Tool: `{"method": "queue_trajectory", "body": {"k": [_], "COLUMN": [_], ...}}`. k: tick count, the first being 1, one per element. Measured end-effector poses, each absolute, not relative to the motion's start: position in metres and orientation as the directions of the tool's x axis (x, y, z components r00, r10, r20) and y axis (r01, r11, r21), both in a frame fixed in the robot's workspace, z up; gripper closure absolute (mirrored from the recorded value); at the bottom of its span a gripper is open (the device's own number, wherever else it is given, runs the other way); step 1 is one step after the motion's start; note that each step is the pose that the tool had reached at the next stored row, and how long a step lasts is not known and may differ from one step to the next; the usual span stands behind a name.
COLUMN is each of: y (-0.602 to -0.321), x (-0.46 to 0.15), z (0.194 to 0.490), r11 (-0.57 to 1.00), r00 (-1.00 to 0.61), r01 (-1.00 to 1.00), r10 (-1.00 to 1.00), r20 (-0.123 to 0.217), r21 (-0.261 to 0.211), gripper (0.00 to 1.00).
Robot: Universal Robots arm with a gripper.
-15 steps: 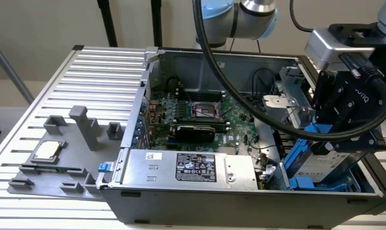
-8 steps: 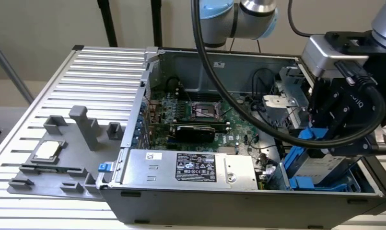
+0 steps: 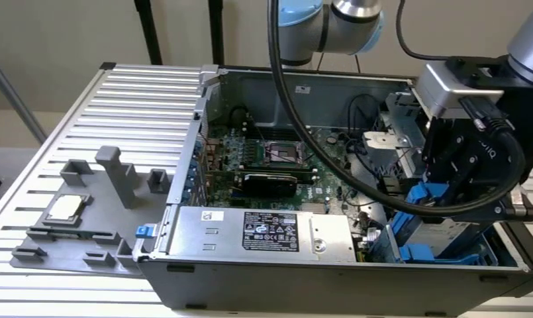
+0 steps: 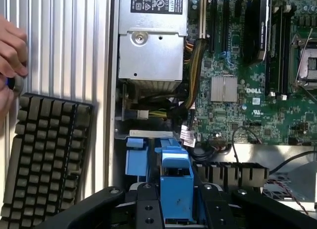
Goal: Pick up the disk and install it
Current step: 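Insert the disk into the insertion slot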
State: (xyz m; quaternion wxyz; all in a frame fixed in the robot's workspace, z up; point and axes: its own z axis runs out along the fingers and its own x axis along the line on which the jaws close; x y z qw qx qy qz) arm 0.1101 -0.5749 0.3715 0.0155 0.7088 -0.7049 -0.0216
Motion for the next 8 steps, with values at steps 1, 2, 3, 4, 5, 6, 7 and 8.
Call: {"method": "queue_trajectory", "body": {"k": [1,2,3,4,5,6,7,8], "y": [-0.575,-0.575,-0.575,-0.575,-0.575,-0.575,-0.575,-0.575], "x": [0.113,0.114,0.115,0.115,0.115,0.115,0.115,0.115], "z": [0.369,0.368,0.366,0.365,0.363,0.361,0.360,0.358], "r11": [-0.007,-0.007,-0.007,-0.007,-0.008,-0.008,-0.008,-0.008], "r00": [0.006,0.006,0.007,0.007,0.007,0.007,0.007,0.007], "r01": [-0.998,-0.998,-0.998,-0.998,-0.998,-0.998,-0.998,-0.998], "r10": [-1.000,-1.000,-1.000,-1.000,-1.000,-1.000,-1.000,-1.000], "r20": [-0.009,-0.009,-0.009,-0.009,-0.009,-0.009,-0.009,-0.009], "r21": [0.057,0.059,0.061,0.063,0.064,0.065,0.066,0.067], "gripper": [1.00,1.00,1.00,1.00,1.00,1.00,1.00,1.00]}}
